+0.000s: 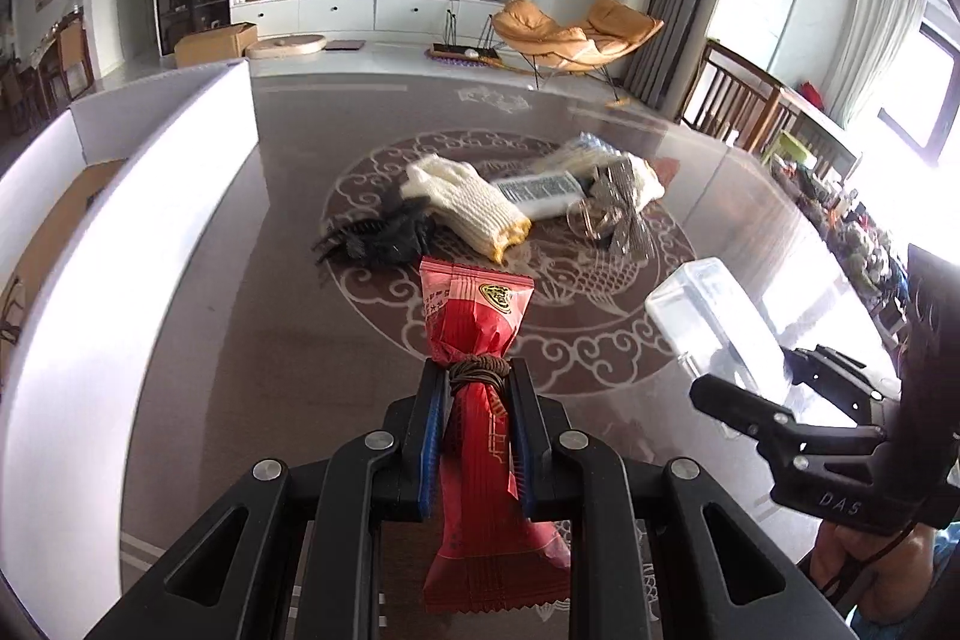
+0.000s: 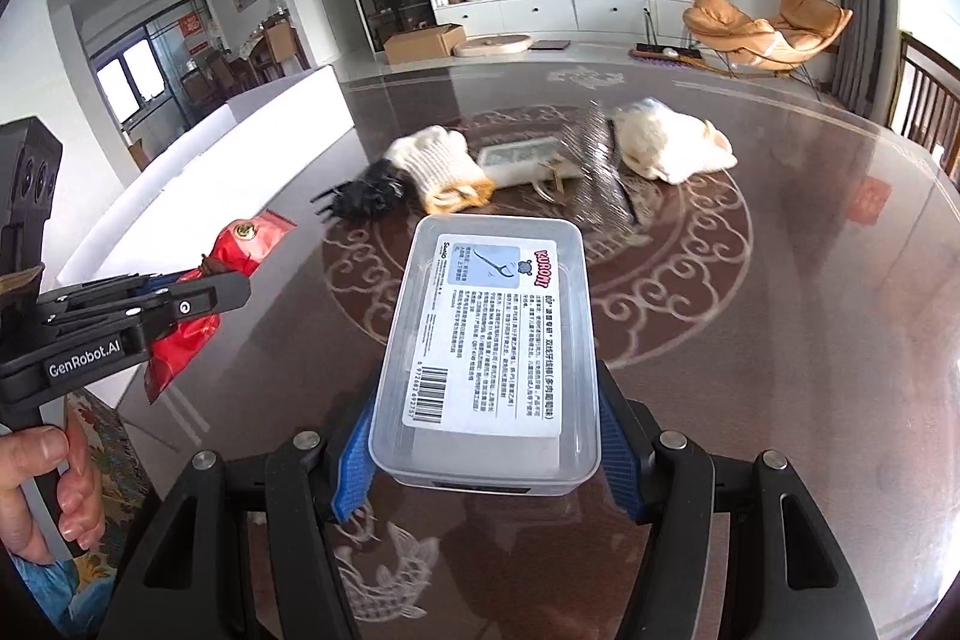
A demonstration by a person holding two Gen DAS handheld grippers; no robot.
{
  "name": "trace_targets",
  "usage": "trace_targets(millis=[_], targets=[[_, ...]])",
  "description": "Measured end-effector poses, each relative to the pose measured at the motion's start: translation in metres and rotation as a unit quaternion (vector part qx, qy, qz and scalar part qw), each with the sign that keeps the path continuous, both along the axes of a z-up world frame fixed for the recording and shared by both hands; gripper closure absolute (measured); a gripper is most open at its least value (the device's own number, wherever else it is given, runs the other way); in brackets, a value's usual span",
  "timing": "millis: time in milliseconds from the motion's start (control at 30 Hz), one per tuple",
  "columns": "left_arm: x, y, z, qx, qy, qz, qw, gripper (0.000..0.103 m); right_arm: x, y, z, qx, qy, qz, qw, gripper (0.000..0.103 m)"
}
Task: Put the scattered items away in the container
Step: 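Carry the packet in the left tool and box in the right tool to the white container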
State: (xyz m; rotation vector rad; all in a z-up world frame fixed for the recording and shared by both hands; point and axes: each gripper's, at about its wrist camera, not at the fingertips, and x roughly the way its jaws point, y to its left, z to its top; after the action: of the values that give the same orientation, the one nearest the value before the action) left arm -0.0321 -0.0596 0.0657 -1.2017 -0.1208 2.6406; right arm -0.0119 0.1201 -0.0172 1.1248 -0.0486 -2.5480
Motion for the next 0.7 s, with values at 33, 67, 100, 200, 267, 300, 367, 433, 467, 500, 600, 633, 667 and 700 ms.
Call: trace_targets(millis=[33, 67, 100, 200, 267, 300, 367, 433, 467, 500, 600, 633, 667, 700], targets=[[0.000, -0.014, 0.011, 0.003, 0.009, 0.012, 0.9999, 0.084, -0.004, -0.015, 0.011, 0.000, 0.009, 0.016, 1.000, 0.041], [0.001, -0.030, 0.022, 0.006, 0.018, 0.025, 0.9995, 0.084, -0.009, -0.032, 0.023, 0.000, 0.020, 0.032, 0.999, 0.041], [0.003, -0.047, 0.033, 0.008, 0.026, 0.040, 0.9989, 0.084, -0.014, -0.050, 0.035, 0.000, 0.031, 0.050, 0.998, 0.041], [0.006, -0.107, 0.056, 0.001, 0.041, 0.094, 0.9947, 0.084, -0.029, -0.115, 0.066, -0.006, 0.054, 0.109, 0.993, 0.041], [0.008, -0.151, 0.064, -0.007, 0.041, 0.134, 0.9901, 0.084, -0.039, -0.162, 0.082, -0.018, 0.062, 0.147, 0.987, 0.041], [0.008, -0.174, 0.065, -0.008, 0.036, 0.154, 0.9874, 0.084, -0.044, -0.187, 0.088, -0.023, 0.064, 0.165, 0.984, 0.041], [0.010, -0.218, 0.063, -0.007, 0.025, 0.192, 0.9811, 0.084, -0.051, -0.237, 0.095, -0.025, 0.073, 0.199, 0.977, 0.040], [0.011, -0.257, 0.054, 0.000, 0.007, 0.222, 0.9750, 0.084, -0.057, -0.283, 0.096, -0.028, 0.079, 0.235, 0.969, 0.040], [0.012, -0.274, 0.048, 0.004, -0.001, 0.237, 0.9715, 0.084, -0.059, -0.304, 0.093, -0.025, 0.079, 0.250, 0.965, 0.040], [0.012, -0.288, 0.042, 0.007, -0.010, 0.250, 0.9682, 0.084, -0.062, -0.324, 0.089, -0.019, 0.077, 0.262, 0.962, 0.040], [0.008, -0.318, 0.022, 0.020, -0.035, 0.276, 0.9603, 0.084, -0.076, -0.374, 0.064, 0.017, 0.054, 0.287, 0.956, 0.040], [0.007, -0.323, 0.018, 0.019, -0.041, 0.281, 0.9587, 0.084, -0.081, -0.386, 0.054, 0.036, 0.046, 0.292, 0.955, 0.040], [0.006, -0.326, 0.014, 0.014, -0.045, 0.285, 0.9572, 0.084, -0.084, -0.397, 0.045, 0.052, 0.040, 0.297, 0.952, 0.040], [0.005, -0.328, 0.010, 0.010, -0.047, 0.289, 0.9560, 0.084, -0.086, -0.406, 0.038, 0.065, 0.037, 0.303, 0.950, 0.040]])
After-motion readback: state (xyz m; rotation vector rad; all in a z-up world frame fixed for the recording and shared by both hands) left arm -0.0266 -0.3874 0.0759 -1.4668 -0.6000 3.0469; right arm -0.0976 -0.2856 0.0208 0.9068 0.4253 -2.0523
